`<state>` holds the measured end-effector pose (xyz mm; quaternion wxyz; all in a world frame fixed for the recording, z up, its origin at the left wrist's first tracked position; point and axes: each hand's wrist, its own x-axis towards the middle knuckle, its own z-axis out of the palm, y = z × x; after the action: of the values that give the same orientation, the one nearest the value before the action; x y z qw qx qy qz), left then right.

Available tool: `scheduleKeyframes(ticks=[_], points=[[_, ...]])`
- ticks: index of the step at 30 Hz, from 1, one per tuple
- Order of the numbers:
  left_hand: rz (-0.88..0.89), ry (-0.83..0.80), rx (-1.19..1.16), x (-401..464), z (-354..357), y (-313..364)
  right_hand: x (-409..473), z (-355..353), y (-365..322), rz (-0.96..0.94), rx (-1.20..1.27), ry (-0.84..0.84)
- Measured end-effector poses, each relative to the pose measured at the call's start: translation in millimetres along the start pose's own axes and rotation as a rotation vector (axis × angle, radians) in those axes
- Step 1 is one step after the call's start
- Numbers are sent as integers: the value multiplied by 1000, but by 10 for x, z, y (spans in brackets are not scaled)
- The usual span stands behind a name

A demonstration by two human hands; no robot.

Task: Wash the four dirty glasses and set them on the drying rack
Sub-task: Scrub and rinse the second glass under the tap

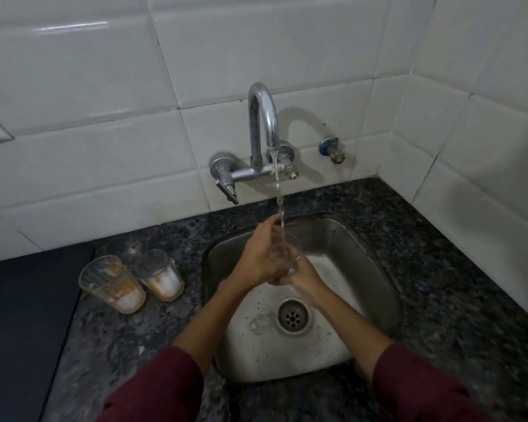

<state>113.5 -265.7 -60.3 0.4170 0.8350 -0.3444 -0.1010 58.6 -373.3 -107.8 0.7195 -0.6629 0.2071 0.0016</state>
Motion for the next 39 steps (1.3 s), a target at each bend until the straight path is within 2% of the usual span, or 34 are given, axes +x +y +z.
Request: scheduleKeyframes(ticks=[2,7,9,13,17,19,21,23,25,28,32,36,39], points=[[0,49,-73,-46,34,-59,-4,-112,-84,-97,-242,26],[-77,114,-260,-6,76,-102,11,-292,-377,-284,-655,139],[-140,99,-333,55,60,-118,29,-333,-484,-275,-781,150],[-358,68,-541,140,-74,-173,4,-468,-578,-177,-911,46],[-549,271,-666,309,-276,-214,-132,-586,-691,-102,-1006,-78],[-561,393,-542,463,-377,-213,-179,-607,-754,-87,-1062,-121],[-531,478,-314,604,-434,-183,-203,-608,-817,-84,-1102,-128],[-519,515,-124,698,-436,-136,-220,-612,-866,-113,-1136,-105],[-547,520,-47,750,-420,-99,-250,-617,-917,-135,-1185,-87],[-552,487,83,724,-411,-110,-305,-618,-982,-140,-1226,-93],[-413,424,444,701,-441,-217,-357,-607,-1011,-190,-1261,-113],[-357,380,584,618,-507,-149,-384,-577,-992,-243,-1283,-117],[-442,188,725,423,-531,13,-416,-542,-981,-266,-1242,-145]])
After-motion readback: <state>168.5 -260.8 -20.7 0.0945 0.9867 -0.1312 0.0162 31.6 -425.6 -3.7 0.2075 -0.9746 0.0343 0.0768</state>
